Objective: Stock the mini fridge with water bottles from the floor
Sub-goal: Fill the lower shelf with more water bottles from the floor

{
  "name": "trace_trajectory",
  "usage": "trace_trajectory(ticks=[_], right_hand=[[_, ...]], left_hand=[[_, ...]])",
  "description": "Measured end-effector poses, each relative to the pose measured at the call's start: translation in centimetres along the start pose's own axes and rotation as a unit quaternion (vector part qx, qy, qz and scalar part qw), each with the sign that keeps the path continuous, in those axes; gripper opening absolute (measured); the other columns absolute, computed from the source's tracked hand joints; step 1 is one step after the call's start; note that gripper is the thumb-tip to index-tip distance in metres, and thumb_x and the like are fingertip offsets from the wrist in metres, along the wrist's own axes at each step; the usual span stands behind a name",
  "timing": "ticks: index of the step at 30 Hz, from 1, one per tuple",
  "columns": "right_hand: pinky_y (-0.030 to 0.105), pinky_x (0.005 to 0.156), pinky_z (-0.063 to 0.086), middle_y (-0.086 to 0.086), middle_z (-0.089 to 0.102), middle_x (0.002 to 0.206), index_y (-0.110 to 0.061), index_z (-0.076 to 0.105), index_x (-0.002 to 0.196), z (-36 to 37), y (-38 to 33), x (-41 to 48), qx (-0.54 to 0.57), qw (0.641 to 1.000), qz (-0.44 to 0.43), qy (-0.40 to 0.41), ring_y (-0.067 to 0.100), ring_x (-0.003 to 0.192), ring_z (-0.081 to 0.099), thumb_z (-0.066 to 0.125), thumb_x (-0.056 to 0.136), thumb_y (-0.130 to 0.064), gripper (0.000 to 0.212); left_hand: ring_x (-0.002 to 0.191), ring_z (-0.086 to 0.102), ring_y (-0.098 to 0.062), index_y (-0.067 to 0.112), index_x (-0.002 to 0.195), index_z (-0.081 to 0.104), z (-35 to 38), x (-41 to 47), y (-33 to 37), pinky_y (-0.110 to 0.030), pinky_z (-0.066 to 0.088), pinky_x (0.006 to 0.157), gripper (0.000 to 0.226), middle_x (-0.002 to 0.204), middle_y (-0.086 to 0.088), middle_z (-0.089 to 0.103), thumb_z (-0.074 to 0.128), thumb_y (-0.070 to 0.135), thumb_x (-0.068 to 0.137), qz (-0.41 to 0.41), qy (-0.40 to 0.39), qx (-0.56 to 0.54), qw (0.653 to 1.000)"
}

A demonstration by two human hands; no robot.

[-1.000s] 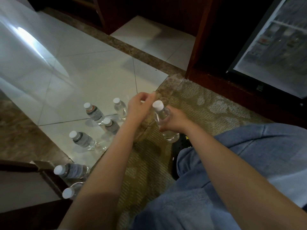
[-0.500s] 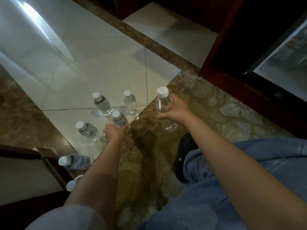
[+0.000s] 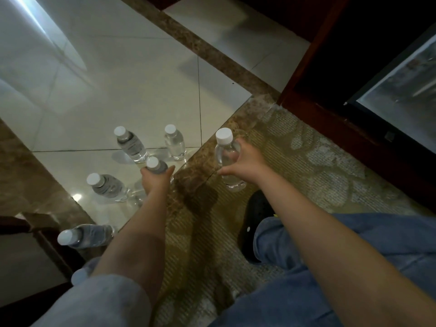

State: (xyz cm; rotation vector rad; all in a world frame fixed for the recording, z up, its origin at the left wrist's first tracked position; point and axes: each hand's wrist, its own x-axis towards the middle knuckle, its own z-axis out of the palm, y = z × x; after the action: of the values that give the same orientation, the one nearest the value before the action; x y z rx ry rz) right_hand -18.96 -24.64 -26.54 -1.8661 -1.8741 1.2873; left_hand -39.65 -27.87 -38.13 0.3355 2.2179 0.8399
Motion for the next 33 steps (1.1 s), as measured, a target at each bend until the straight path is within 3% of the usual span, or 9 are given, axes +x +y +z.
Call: trace_trajectory(ticks=[8,14,22,28,33], right_hand=[[0.044,0.096,0.048,0.000,0.057,0.127,-0.020,0.048,0.126,-0.3,0.7,-0.1,-0.014,1.000,0.002,0.022,0.024,0.114,0.055,0.087,0.062,-0.027,0.076],[0.034,0.088,0.043,0.001,0.056,0.130,-0.020,0.045,0.129,-1.1,0.7,-0.7,0.014,1.000,0.005,0.021,0.024,0.117,0.054,0.086,0.064,-0.023,0.077],[0.038,0.092,0.046,0.006,0.053,0.132,-0.018,0.039,0.132,-4.0,0.3,-2.4,0.023,0.997,0.004,0.077,0.028,0.118,0.053,0.086,0.065,-0.024,0.082],[0.038,0.097,0.044,0.007,0.051,0.136,-0.014,0.035,0.139,-8.2,-0.5,-4.1,0.028,0.991,-0.001,0.128,0.030,0.124,0.049,0.085,0.065,-0.027,0.090],[0.038,0.091,0.049,0.007,0.057,0.123,-0.014,0.041,0.124,-13.0,-0.6,-5.6,0.053,0.981,-0.006,0.186,0.028,0.113,0.055,0.086,0.061,-0.028,0.079]], left_hand=[[0.119,0.052,-0.032,0.008,0.128,0.044,-0.4,-0.2,0.1,-0.038,0.041,0.097,0.064,0.129,-0.013,0.056,0.076,0.030,0.076,0.006,0.007,0.017,1.000],[0.113,0.056,-0.033,0.010,0.121,0.052,-0.9,-1.7,0.1,-0.039,0.045,0.093,0.061,0.122,-0.011,0.061,0.076,0.038,0.073,0.027,-0.012,0.055,0.998],[0.101,0.061,-0.029,0.011,0.107,0.061,-0.9,-5.9,3.6,-0.029,0.039,0.073,0.040,0.101,-0.007,0.064,0.071,0.038,0.079,0.148,-0.068,0.086,0.983],[0.103,0.060,-0.028,0.008,0.115,0.058,0.1,-9.9,8.4,-0.030,0.039,0.077,0.053,0.111,-0.010,0.064,0.074,0.039,0.076,0.253,-0.110,0.125,0.953],[0.107,0.060,-0.026,0.012,0.119,0.058,1.9,-13.7,13.3,-0.033,0.044,0.082,0.061,0.117,-0.008,0.064,0.077,0.042,0.070,0.304,-0.130,0.130,0.935]])
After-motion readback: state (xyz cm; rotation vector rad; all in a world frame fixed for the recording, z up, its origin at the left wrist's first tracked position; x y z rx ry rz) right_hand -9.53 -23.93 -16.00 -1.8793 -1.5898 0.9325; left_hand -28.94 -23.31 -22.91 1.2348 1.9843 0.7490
